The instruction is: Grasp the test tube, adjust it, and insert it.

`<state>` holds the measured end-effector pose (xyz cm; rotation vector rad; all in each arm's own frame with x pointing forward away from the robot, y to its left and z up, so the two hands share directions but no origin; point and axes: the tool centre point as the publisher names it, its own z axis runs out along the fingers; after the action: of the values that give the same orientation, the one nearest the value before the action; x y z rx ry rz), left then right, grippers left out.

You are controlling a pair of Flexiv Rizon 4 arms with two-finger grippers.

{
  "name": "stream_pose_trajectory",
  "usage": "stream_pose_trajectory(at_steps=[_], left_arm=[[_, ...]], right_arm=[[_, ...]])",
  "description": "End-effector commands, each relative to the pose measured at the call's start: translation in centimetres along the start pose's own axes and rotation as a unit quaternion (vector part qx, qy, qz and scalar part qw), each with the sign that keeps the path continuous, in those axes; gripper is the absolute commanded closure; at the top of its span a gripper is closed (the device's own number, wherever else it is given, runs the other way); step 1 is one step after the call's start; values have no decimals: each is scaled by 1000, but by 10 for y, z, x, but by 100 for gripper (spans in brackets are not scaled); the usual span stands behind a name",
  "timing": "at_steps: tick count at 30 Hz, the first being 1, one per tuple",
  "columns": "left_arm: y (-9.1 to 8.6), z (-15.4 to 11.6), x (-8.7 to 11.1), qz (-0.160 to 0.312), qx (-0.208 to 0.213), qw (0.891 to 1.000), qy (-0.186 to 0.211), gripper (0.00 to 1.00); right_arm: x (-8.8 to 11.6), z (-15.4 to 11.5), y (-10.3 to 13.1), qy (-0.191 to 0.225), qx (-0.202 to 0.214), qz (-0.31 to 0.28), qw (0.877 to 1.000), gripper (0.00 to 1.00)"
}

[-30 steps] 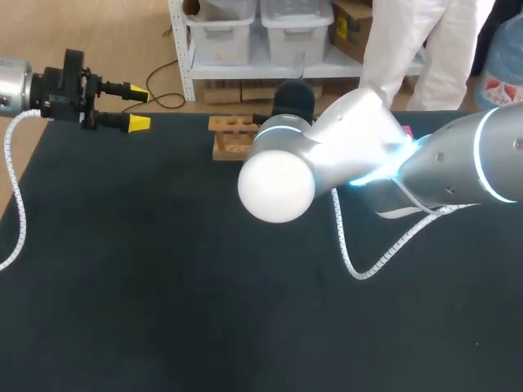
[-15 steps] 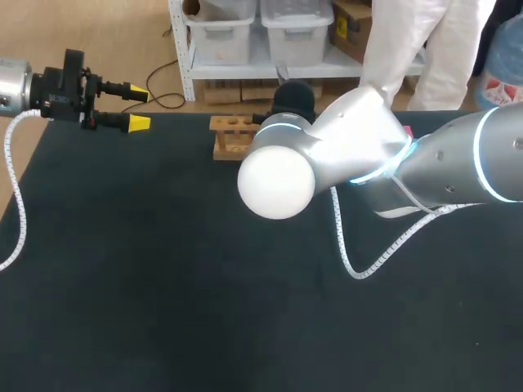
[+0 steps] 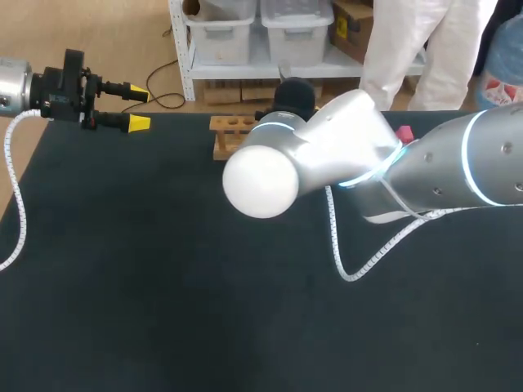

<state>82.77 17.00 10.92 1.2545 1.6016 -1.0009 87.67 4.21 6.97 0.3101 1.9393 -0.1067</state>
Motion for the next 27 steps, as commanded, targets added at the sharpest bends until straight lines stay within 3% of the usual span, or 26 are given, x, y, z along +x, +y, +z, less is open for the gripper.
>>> stream_pose_trajectory(at_steps=[1, 6, 10, 13, 14, 27], left_arm=[[-1, 0, 1, 1, -2, 1000, 0, 0], [-1, 0, 1, 1, -2, 1000, 0, 0], [-1, 0, 1, 1, -2, 1000, 0, 0], [-1, 0, 1, 1, -2, 1000, 0, 0], [-1, 0, 1, 1, -2, 1000, 0, 0], [-1, 0, 1, 1, -2, 1000, 0, 0]], right_arm=[[1, -4, -3, 0, 4, 1, 1000, 41], [1, -6, -6, 0, 9, 4, 1000, 37], [0, -7, -5, -2, 7, 4, 1000, 29], [-2, -8, -4, -5, 3, 2, 1000, 11], [-3, -9, -4, -5, 0, 2, 1000, 1], [-19, -40, -1, 6, -84, -4, 996, 0]])
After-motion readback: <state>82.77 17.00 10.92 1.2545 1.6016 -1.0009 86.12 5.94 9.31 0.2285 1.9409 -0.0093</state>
